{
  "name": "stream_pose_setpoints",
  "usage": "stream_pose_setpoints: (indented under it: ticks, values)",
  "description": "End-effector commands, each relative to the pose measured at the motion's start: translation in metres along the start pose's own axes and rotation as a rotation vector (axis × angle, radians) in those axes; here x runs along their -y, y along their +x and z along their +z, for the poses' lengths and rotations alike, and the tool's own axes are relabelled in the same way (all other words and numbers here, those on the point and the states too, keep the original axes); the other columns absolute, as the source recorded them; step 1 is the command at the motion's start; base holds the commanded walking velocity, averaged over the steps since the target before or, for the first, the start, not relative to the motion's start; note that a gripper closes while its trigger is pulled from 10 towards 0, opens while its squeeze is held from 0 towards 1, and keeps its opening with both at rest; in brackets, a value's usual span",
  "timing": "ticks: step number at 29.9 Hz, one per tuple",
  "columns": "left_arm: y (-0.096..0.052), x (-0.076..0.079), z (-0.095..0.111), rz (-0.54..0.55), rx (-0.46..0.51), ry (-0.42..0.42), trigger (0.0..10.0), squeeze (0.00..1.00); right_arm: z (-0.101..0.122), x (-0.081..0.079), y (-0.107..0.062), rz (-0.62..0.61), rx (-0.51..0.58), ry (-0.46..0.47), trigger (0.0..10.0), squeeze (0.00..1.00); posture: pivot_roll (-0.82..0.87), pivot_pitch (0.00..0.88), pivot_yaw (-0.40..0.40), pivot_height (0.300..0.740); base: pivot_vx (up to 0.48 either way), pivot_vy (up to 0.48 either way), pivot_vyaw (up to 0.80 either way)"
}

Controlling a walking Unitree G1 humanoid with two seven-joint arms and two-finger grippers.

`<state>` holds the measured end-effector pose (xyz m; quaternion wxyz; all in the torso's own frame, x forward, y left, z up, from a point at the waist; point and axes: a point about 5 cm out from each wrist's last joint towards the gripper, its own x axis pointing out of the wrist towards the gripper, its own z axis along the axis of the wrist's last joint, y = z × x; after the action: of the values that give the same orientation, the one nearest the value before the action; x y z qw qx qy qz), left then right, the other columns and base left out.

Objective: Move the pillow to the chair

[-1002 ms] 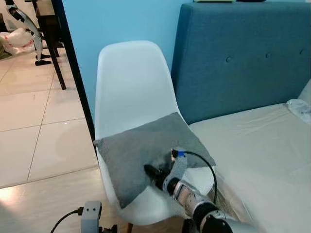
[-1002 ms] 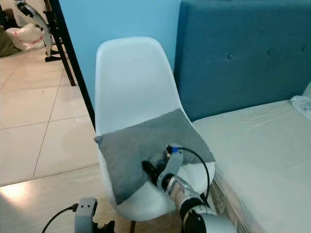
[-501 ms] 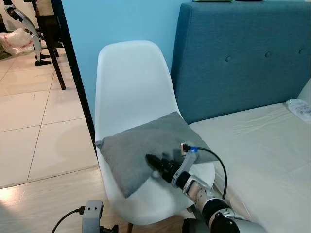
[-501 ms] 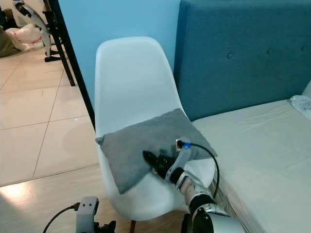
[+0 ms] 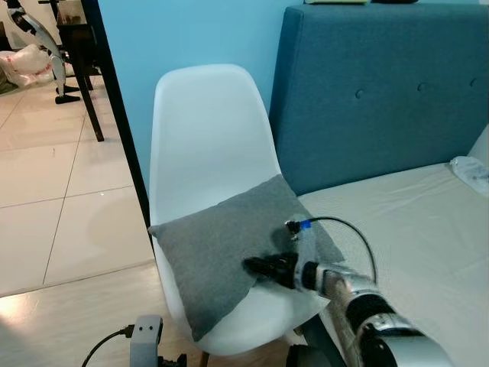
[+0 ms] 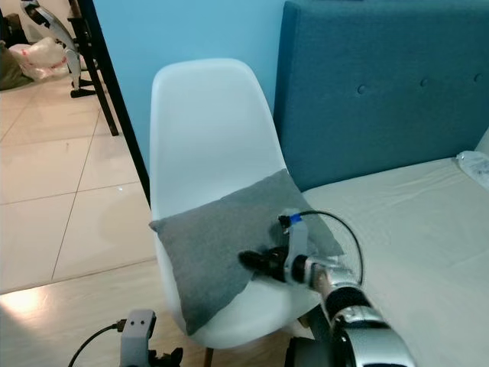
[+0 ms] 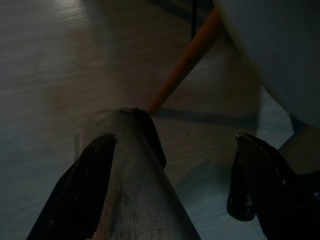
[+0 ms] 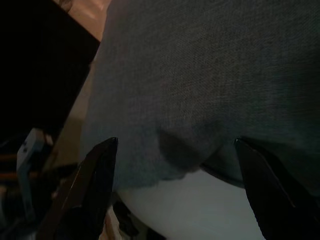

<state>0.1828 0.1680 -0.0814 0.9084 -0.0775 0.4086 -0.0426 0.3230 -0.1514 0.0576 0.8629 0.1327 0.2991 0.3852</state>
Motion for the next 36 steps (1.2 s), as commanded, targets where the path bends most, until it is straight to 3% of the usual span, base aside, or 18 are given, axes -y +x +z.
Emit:
stream_pose_setpoints:
  ticks: [1, 3, 4, 6, 8, 11, 13, 21, 28, 36]
  values:
    - [-0.005, 0.000, -0.023, 0.005, -0.099, -0.027, 10.0, 0.00, 0.017, -0.011, -0.005, 0.116, 0.076, -0.075, 10.0, 0.00, 0.11, 0.000, -0.065, 0.541, 0.000, 0.000, 0.00]
    - [-0.005, 0.000, -0.023, 0.004, -0.099, -0.025, 10.0, 0.00, 0.023, -0.016, -0.008, 0.157, 0.113, -0.105, 10.0, 0.00, 0.11, 0.000, -0.064, 0.541, 0.000, 0.000, 0.00]
    - [-0.005, 0.000, -0.023, 0.002, -0.102, -0.019, 10.0, 0.00, 0.041, -0.029, -0.015, 0.266, 0.259, -0.085, 10.0, 0.00, 0.11, 0.000, -0.061, 0.541, 0.000, 0.000, 0.00]
    - [-0.005, 0.000, -0.022, 0.001, -0.102, -0.015, 10.0, 0.00, 0.046, -0.030, -0.015, 0.264, 0.301, -0.072, 10.0, 0.00, 0.11, 0.000, -0.061, 0.541, 0.000, 0.000, 0.00]
    - [-0.005, -0.001, -0.021, 0.002, -0.102, -0.010, 10.0, 0.00, 0.044, -0.019, -0.007, 0.138, 0.330, -0.010, 10.0, 0.00, 0.11, 0.000, -0.058, 0.541, 0.000, 0.000, 0.00]
    - [-0.005, -0.001, -0.021, 0.003, -0.101, -0.007, 10.0, 0.00, 0.040, -0.014, -0.003, 0.094, 0.332, 0.031, 10.0, 0.00, 0.11, 0.000, -0.057, 0.541, 0.000, 0.000, 0.00]
    - [-0.004, -0.001, -0.018, 0.013, -0.095, 0.004, 10.0, 0.00, 0.028, -0.007, 0.005, 0.010, 0.391, 0.154, 10.0, 0.00, 0.11, 0.000, -0.059, 0.551, 0.000, 0.000, 0.00]
    - [-0.004, -0.014, -0.009, 0.132, -0.045, -0.018, 10.0, 0.00, -0.027, -0.019, 0.029, -0.060, 0.305, 0.287, 10.0, 0.00, 0.13, 0.000, -0.060, 0.586, 0.000, 0.000, 0.00]
    - [-0.005, -0.015, -0.012, 0.125, -0.062, -0.011, 10.0, 0.00, -0.032, -0.020, 0.035, -0.096, 0.263, 0.255, 10.0, 0.00, 0.12, 0.000, -0.051, 0.606, 0.000, 0.000, 0.00]
    - [-0.005, -0.013, -0.013, 0.113, -0.074, -0.005, 10.0, 0.00, -0.057, -0.010, 0.032, -0.294, 0.114, 0.185, 10.0, 0.00, 0.12, 0.000, -0.050, 0.646, 0.000, 0.000, 0.00]
